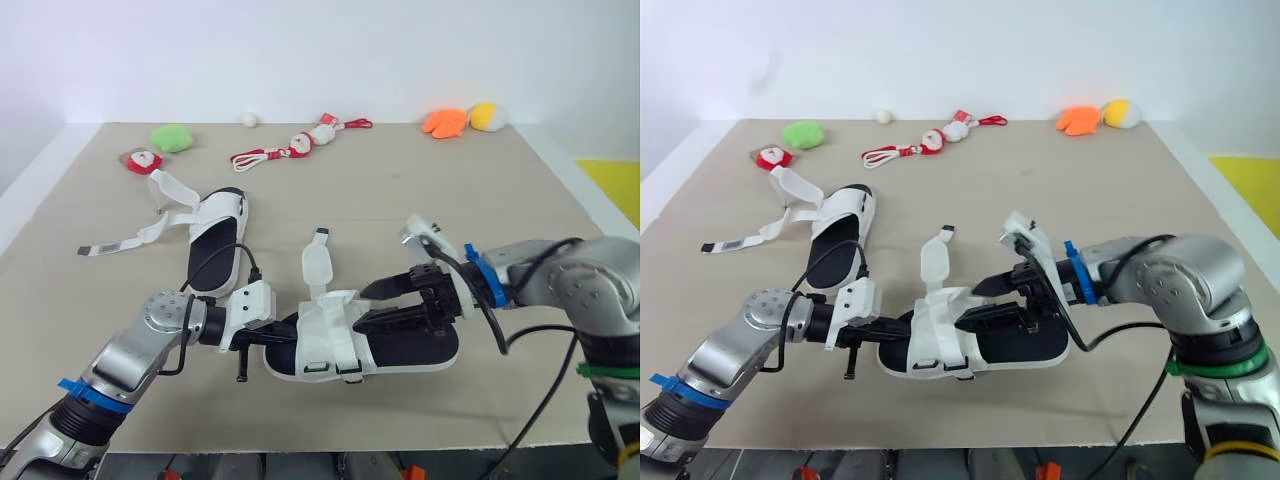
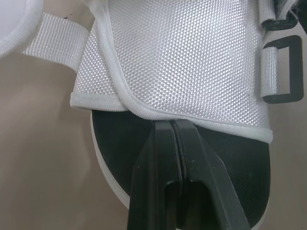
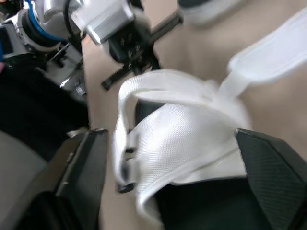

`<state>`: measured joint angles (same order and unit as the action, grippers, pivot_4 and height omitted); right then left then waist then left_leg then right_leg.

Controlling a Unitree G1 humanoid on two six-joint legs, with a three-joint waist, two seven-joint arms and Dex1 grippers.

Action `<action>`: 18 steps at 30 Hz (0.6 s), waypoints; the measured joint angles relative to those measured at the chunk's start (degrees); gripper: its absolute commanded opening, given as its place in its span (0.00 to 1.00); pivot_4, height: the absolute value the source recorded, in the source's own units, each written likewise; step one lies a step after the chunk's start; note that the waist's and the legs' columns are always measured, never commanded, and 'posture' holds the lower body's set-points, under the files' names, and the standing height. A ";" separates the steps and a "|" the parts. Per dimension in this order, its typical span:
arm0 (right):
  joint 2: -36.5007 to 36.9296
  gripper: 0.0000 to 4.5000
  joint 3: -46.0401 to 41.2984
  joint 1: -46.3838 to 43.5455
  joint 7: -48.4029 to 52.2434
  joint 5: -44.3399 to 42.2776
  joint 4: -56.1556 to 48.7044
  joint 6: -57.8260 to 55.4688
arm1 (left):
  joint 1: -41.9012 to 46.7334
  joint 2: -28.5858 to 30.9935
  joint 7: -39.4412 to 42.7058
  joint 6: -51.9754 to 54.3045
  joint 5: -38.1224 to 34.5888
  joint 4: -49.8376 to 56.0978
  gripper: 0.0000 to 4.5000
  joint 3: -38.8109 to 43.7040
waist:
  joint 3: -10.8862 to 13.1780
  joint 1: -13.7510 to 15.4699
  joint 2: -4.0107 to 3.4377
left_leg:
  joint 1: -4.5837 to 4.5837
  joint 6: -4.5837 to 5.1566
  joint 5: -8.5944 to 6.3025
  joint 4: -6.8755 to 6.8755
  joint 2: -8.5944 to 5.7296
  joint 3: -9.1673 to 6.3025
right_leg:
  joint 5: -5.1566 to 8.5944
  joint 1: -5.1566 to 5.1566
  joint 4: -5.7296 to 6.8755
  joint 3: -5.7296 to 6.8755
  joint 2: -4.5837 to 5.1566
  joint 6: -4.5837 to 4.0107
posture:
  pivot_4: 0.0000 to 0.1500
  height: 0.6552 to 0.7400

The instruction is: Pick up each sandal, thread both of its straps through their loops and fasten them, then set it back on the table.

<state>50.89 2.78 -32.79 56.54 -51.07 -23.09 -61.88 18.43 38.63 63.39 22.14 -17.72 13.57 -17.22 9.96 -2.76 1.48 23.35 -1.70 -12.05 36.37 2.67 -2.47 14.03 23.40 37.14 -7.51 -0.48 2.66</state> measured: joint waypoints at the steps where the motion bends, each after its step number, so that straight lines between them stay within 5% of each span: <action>1: 0.11 0.99 -0.64 1.75 1.63 2.17 -0.84 4.60 | -0.04 0.01 0.03 -0.04 0.00 -0.03 0.00 -0.01 | 0.00 0.03 0.00 | 0.00 -0.02 -0.01 -0.01 0.00 -0.01 | 0.01 -0.01 -0.02 0.02 0.00 0.02 | 1.00 1.00; 2: 0.97 0.99 -1.29 7.45 7.11 10.22 -3.34 20.76 | -0.15 0.03 0.09 -0.48 0.00 -0.06 0.00 -0.08 | 0.00 0.10 0.00 | 0.00 -0.08 -0.05 -0.01 0.01 -0.02 | 0.05 -0.02 -0.02 0.04 0.00 0.05 | 1.00 1.00; 3: 0.98 0.99 -1.29 7.63 7.31 10.49 -3.40 21.38 | -0.16 0.03 0.10 -0.50 0.00 -0.06 0.00 -0.06 | 0.00 0.10 0.00 | 0.00 -0.08 -0.05 -0.01 0.01 -0.02 | 0.05 -0.03 -0.02 0.04 0.00 0.05 | 1.00 1.00; 7: -0.67 0.99 -2.86 17.88 15.13 30.07 4.37 65.29 | -0.05 0.05 0.03 -0.93 0.04 -0.41 0.00 -0.25 | 0.00 0.03 0.07 | -0.07 -0.13 -0.05 0.02 0.00 0.08 | 0.04 -0.10 -0.04 0.04 0.05 0.06 | 1.00 1.00; 15: -7.33 0.99 -1.47 16.50 12.43 50.14 28.40 140.11 | 0.18 -0.06 -0.06 -0.94 0.09 -0.85 0.00 -0.46 | 0.03 -0.05 -0.01 | -0.33 -0.16 -0.01 0.02 0.01 0.21 | -0.05 -0.25 0.01 -0.10 0.05 0.02 | 1.00 1.00; 18: -10.27 0.99 -3.99 16.14 7.20 53.24 30.31 150.40 | 0.23 -0.08 -0.06 -0.94 0.09 -0.96 0.00 -0.46 | 0.02 -0.01 0.00 | -0.33 -0.17 -0.01 0.02 0.00 0.22 | -0.04 -0.29 0.01 -0.17 0.06 0.01 | 1.00 1.00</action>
<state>40.61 -1.21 -16.64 63.74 2.17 7.22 88.52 18.66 38.55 63.34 21.21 -17.63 12.61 -17.69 9.99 -2.77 1.48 23.02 -1.87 -12.06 36.39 2.67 -2.25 13.99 23.10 37.15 -7.69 -0.42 2.68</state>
